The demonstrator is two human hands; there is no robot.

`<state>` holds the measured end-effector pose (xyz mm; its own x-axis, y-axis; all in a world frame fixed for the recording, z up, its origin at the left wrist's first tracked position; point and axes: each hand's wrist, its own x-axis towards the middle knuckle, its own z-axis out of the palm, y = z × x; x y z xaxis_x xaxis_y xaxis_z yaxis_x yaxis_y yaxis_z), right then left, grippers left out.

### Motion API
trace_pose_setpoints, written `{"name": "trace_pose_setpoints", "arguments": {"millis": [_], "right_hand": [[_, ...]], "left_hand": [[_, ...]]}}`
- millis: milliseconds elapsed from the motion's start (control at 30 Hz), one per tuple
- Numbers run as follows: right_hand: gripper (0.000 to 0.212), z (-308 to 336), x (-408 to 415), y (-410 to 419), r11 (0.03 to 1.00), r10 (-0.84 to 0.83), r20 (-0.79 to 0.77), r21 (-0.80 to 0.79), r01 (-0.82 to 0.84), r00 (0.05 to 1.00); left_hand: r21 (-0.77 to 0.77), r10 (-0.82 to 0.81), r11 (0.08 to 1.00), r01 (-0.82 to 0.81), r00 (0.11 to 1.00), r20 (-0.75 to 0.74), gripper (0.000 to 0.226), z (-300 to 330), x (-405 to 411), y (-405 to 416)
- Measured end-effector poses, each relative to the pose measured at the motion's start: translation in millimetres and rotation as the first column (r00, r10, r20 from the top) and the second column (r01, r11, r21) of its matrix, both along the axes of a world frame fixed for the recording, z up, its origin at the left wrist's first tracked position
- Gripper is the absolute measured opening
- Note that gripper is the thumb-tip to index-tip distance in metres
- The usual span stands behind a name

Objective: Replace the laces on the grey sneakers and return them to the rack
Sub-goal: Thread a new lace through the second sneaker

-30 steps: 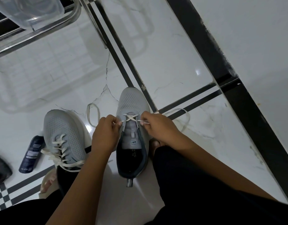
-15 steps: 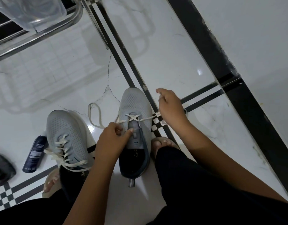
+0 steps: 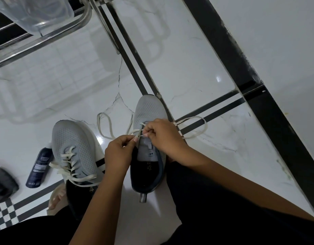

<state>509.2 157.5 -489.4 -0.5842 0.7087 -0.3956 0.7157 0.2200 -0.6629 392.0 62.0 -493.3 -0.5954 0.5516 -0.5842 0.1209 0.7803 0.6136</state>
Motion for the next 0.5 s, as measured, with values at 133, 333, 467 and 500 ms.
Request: {"name": "trace_pose_setpoints", "arguments": {"millis": [133,333,467,500], "right_hand": [[0.014,0.8,-5.1,-6.2,0.996,0.017,0.057,0.085,-0.022,0.998],[0.011,1.8,-7.3,-12.0,0.988,0.017,0.071,0.149,-0.027,0.997],[0.024,-2.2,-4.4,-17.1,0.982,-0.091,-0.077,0.158,0.102,0.993],[0.031,-3.8,-3.2,-16.9,0.981,-0.117,-0.100,0.141,0.130,0.988]], "left_hand": [[-0.006,-0.018,1.000,0.018,1.000,-0.023,0.007,2.1,0.8,1.6],[-0.003,-0.074,0.997,0.074,0.993,-0.096,0.014,6.0,5.4,2.7],[0.076,0.038,0.996,-0.040,0.999,0.029,0.020,2.3,3.3,2.7],[0.086,0.053,0.995,-0.059,0.996,0.074,0.019,1.5,1.8,3.2]]}}
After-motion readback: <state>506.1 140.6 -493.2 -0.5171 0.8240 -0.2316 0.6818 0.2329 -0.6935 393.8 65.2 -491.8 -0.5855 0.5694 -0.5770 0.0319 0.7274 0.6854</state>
